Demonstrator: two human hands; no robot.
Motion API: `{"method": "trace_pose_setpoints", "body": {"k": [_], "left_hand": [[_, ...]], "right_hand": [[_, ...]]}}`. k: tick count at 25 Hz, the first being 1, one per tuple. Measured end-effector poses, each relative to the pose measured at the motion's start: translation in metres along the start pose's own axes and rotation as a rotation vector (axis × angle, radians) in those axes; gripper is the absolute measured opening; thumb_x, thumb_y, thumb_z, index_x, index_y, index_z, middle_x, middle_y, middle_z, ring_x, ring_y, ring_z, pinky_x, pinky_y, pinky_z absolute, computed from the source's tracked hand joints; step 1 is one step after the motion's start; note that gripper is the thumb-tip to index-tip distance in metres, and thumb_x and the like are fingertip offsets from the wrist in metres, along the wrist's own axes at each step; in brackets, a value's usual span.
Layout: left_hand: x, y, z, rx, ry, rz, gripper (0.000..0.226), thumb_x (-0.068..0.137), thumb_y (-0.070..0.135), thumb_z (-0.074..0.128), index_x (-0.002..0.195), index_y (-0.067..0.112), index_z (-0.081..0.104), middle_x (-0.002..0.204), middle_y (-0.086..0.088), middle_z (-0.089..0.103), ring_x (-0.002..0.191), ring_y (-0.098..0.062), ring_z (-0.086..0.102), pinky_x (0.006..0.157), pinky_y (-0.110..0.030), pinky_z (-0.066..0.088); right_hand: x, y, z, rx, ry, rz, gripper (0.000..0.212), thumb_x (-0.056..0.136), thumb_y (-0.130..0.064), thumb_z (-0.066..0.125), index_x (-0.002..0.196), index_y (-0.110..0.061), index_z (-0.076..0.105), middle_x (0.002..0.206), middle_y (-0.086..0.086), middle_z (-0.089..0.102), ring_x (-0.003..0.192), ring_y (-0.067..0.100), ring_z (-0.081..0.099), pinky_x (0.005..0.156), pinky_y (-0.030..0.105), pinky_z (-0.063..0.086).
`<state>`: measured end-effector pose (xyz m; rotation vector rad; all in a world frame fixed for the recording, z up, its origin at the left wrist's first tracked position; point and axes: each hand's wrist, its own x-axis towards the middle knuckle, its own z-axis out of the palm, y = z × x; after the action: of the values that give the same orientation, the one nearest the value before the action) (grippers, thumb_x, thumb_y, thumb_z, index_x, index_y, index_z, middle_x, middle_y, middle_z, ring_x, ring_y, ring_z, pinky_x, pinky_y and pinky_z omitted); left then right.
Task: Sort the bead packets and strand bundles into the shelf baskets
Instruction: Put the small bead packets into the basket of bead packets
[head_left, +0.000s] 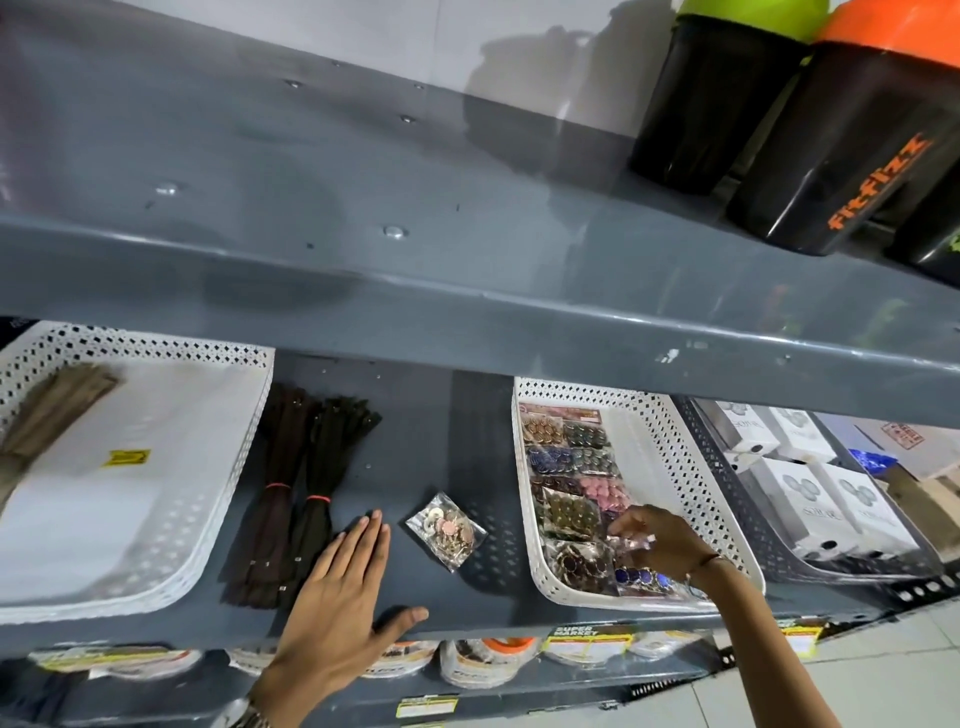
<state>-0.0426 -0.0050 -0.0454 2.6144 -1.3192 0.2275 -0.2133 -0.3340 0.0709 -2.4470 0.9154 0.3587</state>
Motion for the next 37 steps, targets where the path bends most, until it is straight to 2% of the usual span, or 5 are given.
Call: {"method": "trace_pose_setpoints", "body": {"k": [5,9,20,26,37], "left_hand": [[0.001,0.001,-0.002,-0.016,-0.007,-0.001,0.093,0.084,0.074,0.028,0.131,-0.003,0.044,0.141,-0.018,0.041,0.133,-0.023,0.027,0.107,-0.037,0.016],[0.001,-0.001,-0.004,-0.080,-0.018,-0.001,0.094,0.082,0.074,0.031,0.129,-0.005,0.047,0.137,-0.021,0.045,0.127,-0.027,0.035,0.110,-0.033,0.013],[0.003,-0.002,-0.001,-0.152,-0.063,-0.028,0.094,0.079,0.077,0.033,0.129,-0.001,0.048,0.136,-0.019,0.048,0.127,-0.025,0.032,0.108,-0.030,0.009],[0.004,-0.001,0.004,-0.072,-0.009,0.006,0.095,0.083,0.074,0.026,0.125,-0.007,0.050,0.133,-0.022,0.049,0.126,-0.026,0.033,0.109,-0.033,0.011],[0.002,-0.002,0.000,-0.012,-0.053,-0.001,0.093,0.084,0.074,0.026,0.133,-0.005,0.039,0.143,-0.018,0.038,0.141,-0.017,0.004,0.108,-0.038,0.016]], "right_hand": [[-0.020,-0.082,0.010,0.095,0.347,-0.218,0.040,0.078,-0.016,0.071,0.116,-0.016,0.057,0.119,0.007,0.063,0.109,0.022,0.060,0.086,0.022,0.047],[-0.017,-0.190,0.084,-0.179,0.182,-0.345,0.052,0.085,-0.042,0.057,0.132,-0.029,0.039,0.135,0.006,0.045,0.120,0.029,0.046,0.098,0.041,0.041],[-0.006,-0.209,0.112,-0.307,0.194,-0.373,0.040,0.089,-0.021,0.046,0.127,-0.033,0.047,0.135,0.002,0.045,0.120,0.032,0.043,0.099,0.044,0.036],[-0.013,-0.110,0.002,-0.137,0.482,-0.237,0.043,0.083,-0.030,0.062,0.124,-0.035,0.050,0.127,-0.002,0.058,0.105,0.018,0.059,0.090,0.032,0.052],[0.006,-0.005,0.010,-0.022,0.190,-0.084,0.032,0.084,-0.017,0.064,0.115,-0.023,0.061,0.134,0.001,0.055,0.122,0.020,0.051,0.103,0.034,0.040]]}}
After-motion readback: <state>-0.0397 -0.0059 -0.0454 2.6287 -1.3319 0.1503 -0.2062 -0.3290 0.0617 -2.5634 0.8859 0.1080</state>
